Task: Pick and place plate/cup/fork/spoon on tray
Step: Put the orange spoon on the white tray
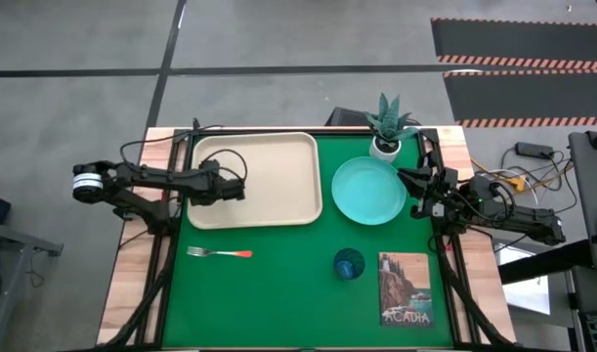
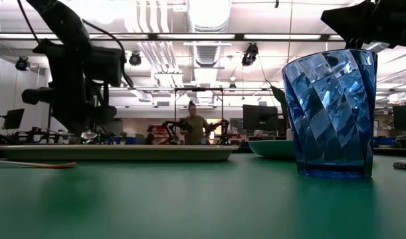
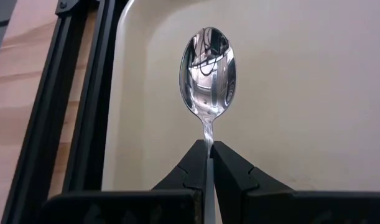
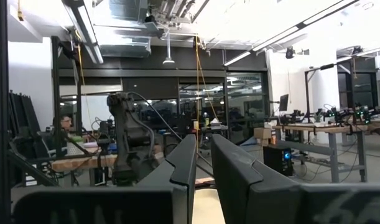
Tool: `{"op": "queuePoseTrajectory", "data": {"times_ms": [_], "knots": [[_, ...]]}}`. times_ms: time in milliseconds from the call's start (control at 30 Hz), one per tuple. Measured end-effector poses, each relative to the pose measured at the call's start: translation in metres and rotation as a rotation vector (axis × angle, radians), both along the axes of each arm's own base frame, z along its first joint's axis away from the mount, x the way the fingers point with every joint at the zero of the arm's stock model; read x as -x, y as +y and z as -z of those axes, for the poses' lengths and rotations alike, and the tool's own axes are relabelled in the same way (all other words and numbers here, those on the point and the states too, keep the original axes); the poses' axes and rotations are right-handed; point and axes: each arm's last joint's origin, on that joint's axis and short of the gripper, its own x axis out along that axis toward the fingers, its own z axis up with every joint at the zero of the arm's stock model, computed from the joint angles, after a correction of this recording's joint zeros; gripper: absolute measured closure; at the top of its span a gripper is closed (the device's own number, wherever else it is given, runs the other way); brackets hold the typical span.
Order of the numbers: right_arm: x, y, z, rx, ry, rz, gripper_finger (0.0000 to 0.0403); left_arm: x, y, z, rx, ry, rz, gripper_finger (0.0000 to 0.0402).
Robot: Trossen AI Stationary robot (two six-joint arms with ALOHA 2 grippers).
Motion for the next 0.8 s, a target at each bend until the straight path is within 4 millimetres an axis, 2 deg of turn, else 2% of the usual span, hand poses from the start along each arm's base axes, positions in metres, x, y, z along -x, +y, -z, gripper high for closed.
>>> {"op": "queuePoseTrajectory", "data": {"times_ms": [467, 800], "knots": [[0.001, 0.0, -0.002, 0.0, -0.004, -0.001, 0.036, 0.004, 0.002, 0.014, -0.039, -0.063, -0.026, 0.0402], [0.001, 0.0, -0.002, 0.0, -0.004, -0.001, 0.036, 0.004, 0.003, 0.014, -0.077, -0.059, -0.032, 0.0402]]}}
